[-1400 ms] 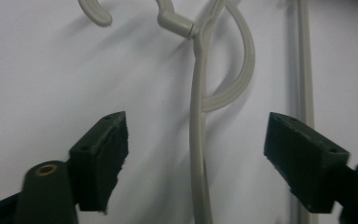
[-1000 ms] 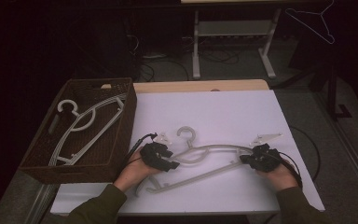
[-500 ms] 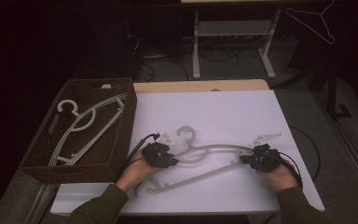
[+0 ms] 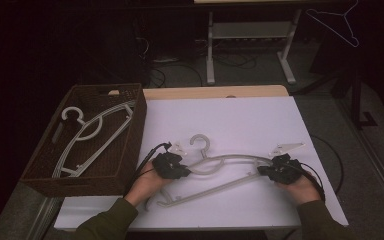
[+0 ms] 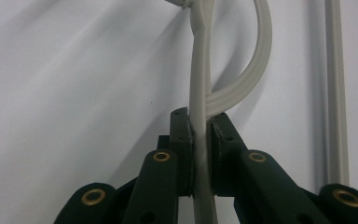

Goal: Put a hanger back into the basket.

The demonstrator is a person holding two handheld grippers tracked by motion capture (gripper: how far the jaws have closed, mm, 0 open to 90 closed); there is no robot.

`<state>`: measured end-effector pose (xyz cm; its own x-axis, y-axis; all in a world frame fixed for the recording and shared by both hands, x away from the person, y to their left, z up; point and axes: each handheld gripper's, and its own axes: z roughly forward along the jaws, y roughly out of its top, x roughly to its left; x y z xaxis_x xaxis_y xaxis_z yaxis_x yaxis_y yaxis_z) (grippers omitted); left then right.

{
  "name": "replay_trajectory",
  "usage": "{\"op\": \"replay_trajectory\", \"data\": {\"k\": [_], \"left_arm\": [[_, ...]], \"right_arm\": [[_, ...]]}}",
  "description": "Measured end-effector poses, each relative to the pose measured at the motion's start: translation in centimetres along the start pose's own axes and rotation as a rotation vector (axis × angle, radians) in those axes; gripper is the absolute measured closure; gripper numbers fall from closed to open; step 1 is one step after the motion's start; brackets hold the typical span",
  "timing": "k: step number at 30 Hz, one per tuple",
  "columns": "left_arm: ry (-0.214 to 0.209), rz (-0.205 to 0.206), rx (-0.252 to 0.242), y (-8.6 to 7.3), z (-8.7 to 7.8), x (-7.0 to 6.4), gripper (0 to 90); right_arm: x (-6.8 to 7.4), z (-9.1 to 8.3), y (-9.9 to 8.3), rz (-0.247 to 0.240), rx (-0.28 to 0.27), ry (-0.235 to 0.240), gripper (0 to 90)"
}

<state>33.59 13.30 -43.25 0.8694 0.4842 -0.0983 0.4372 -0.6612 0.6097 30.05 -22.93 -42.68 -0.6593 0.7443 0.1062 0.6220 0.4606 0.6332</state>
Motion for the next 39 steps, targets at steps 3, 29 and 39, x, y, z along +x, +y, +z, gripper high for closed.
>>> {"op": "replay_trajectory", "data": {"k": [3, 29, 39], "left_arm": [[0.002, -0.001, -0.003, 0.0, -0.1, 0.0, 81.5], [0.049, -0.064, -0.075, 1.3, -4.5, 0.5, 82.0], [0.079, -0.085, -0.104, 2.9, -7.3, 0.6, 82.0]], "right_arm": [[0.1, -0.3, 0.1, 0.015, -0.018, 0.02, 78.9], [2.1, -2.1, -1.0, 0.011, -0.155, -0.022, 22.7], [2.0, -2.0, -0.9, 0.002, -0.161, -0.024, 21.5]]}}
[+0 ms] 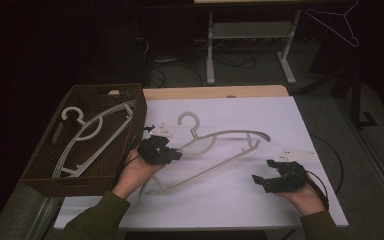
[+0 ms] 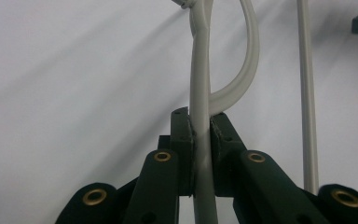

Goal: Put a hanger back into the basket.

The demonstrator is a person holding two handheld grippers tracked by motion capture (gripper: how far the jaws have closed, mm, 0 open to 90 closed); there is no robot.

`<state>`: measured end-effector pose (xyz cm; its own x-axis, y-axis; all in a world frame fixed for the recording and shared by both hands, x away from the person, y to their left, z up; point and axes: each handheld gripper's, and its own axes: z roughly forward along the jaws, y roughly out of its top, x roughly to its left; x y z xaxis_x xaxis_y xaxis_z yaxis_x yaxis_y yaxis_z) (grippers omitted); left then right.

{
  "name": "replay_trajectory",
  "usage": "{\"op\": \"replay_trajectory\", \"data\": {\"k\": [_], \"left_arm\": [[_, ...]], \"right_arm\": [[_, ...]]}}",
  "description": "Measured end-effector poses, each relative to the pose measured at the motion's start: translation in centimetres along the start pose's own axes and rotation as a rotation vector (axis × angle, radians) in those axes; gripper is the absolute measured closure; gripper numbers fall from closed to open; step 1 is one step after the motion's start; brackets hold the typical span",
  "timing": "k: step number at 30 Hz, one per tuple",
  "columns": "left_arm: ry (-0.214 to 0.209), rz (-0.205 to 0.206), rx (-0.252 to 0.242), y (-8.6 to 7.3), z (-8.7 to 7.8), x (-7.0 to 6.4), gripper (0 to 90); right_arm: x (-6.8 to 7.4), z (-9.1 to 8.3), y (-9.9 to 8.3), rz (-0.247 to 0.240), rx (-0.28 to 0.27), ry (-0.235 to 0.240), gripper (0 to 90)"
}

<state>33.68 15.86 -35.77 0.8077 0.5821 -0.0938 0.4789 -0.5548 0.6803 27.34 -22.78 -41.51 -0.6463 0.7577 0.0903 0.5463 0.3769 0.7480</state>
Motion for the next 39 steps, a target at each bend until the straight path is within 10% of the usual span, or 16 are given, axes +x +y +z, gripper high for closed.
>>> {"op": "replay_trajectory", "data": {"k": [23, 39], "left_arm": [[0.069, -0.039, -0.055, 1.9, -7.0, 3.6, 82.1], [0.171, -0.097, -0.075, 0.3, -12.1, 7.3, 82.1]], "right_arm": [[-0.1, 0.1, 0.1, 0.007, -0.001, 0.006, 18.6], [0.1, 0.3, 0.2, -0.002, -0.017, -0.016, 8.3]]}}
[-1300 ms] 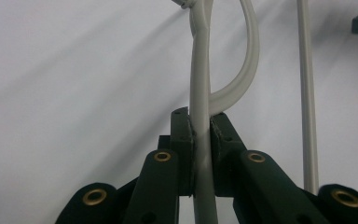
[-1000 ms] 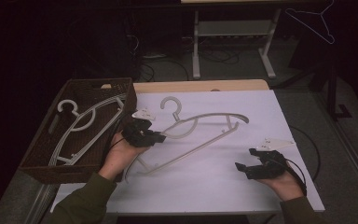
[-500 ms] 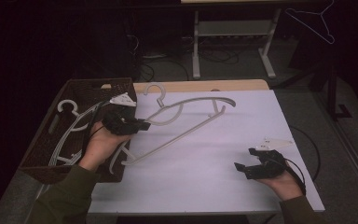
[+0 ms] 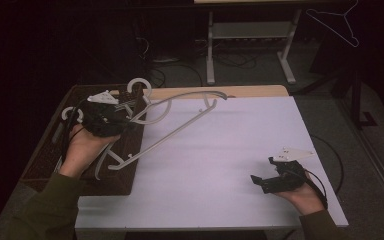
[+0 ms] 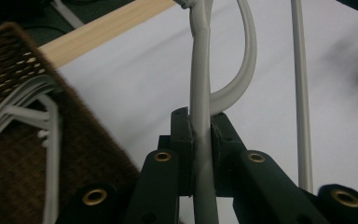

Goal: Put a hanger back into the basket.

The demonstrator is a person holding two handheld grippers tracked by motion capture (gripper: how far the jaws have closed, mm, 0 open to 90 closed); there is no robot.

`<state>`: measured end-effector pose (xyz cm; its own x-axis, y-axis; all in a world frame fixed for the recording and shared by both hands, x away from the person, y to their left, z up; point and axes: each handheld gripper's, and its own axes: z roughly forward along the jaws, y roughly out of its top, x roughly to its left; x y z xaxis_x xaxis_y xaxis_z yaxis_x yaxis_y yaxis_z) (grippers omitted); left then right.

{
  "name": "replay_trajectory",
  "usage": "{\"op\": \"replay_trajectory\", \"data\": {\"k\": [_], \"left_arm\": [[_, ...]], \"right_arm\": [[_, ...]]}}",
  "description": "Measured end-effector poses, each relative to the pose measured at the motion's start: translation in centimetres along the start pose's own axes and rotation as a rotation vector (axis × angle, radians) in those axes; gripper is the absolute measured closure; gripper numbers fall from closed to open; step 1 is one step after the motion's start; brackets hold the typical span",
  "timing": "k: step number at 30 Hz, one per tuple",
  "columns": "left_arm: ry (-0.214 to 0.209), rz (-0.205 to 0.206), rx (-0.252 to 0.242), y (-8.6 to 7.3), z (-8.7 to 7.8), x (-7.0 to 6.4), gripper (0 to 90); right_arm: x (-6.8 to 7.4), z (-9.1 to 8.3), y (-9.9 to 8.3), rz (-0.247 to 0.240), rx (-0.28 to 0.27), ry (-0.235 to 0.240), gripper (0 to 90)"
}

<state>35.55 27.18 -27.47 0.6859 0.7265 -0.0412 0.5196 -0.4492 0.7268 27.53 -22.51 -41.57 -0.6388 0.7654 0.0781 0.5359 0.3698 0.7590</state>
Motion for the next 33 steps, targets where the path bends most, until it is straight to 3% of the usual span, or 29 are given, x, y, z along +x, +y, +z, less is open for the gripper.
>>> {"op": "replay_trajectory", "data": {"k": [12, 20, 22, 26, 33], "left_arm": [[0.103, -0.076, -0.033, -2.4, -3.9, 4.8, 82.1], [0.157, -0.124, -0.043, -4.1, -5.7, 7.6, 82.1], [0.169, -0.123, -0.039, -4.3, -5.9, 8.0, 82.1], [0.222, -0.127, -0.02, -5.3, -6.7, 10.0, 82.1], [0.28, -0.184, -0.021, -7.2, -7.9, 12.6, 82.1]], "right_arm": [[-0.1, 0.1, -0.1, 0.002, 0.002, -0.004, 8.9], [-0.1, 0.2, -0.1, 0.001, 0.009, -0.008, 9.0], [-0.1, 0.2, -0.1, 0.002, 0.009, -0.008, 9.0], [-0.1, 0.3, -0.1, 0.002, 0.015, -0.011, 9.0], [-0.2, 0.4, -0.2, 0.007, 0.017, -0.011, 9.0]]}}
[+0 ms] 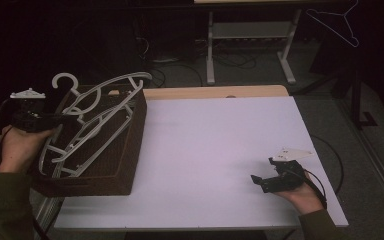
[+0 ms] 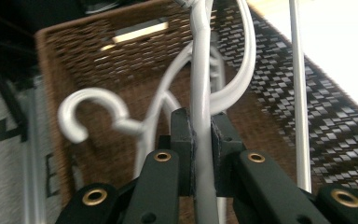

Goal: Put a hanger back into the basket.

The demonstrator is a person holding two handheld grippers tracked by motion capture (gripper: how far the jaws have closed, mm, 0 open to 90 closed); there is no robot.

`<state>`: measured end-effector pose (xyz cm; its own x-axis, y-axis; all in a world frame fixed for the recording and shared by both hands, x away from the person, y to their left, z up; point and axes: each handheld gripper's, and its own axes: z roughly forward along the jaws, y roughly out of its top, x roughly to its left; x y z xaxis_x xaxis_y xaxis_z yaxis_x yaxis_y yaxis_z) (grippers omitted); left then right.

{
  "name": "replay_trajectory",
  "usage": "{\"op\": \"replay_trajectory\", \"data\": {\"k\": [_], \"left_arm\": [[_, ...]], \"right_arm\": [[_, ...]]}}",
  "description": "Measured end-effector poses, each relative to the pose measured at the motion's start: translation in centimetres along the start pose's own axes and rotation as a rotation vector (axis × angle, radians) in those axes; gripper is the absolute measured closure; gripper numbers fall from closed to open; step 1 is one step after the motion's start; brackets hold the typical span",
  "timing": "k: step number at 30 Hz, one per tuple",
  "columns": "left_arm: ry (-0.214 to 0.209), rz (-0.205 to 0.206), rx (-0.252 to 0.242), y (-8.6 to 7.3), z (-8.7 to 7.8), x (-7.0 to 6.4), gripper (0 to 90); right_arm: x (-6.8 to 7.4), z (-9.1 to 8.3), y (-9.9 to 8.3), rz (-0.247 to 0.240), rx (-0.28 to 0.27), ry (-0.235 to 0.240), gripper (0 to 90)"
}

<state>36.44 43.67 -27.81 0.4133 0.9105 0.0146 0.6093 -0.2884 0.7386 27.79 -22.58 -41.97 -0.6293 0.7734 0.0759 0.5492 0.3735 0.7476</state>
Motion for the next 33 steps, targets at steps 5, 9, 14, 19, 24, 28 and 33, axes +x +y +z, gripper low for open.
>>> {"op": "replay_trajectory", "data": {"k": [5, 9, 14, 19, 24, 28, 33], "left_arm": [[0.033, -0.034, 0.011, -0.9, 0.2, 1.3, 82.1], [0.065, -0.028, 0.049, -1.4, 0.6, 2.0, 82.1], [0.078, -0.022, 0.08, -1.8, 1.3, 2.2, 82.1], [0.089, -0.011, 0.108, -1.9, 2.1, 2.1, 82.0], [0.097, 0.013, 0.148, -2.3, 3.4, 1.7, 82.1], [0.095, 0.007, 0.166, -2.7, 4.3, 1.6, 82.1], [0.088, -0.015, 0.178, -3.4, 4.9, 1.8, 82.0]], "right_arm": [[-0.1, 0.0, 0.0, 0.0, 0.002, 0.0, 9.1], [-0.1, 0.0, 0.0, 0.001, 0.003, 0.0, 9.1], [-0.1, 0.0, -0.1, 0.002, 0.003, -0.002, 9.1], [-0.1, 0.1, -0.1, 0.004, 0.001, -0.001, 9.1], [-0.1, 0.1, -0.1, 0.006, 0.004, 0.001, 9.1], [-0.1, 0.1, -0.1, 0.01, 0.007, 0.002, 9.1], [-0.1, 0.1, -0.1, 0.011, 0.011, -0.001, 9.1]]}}
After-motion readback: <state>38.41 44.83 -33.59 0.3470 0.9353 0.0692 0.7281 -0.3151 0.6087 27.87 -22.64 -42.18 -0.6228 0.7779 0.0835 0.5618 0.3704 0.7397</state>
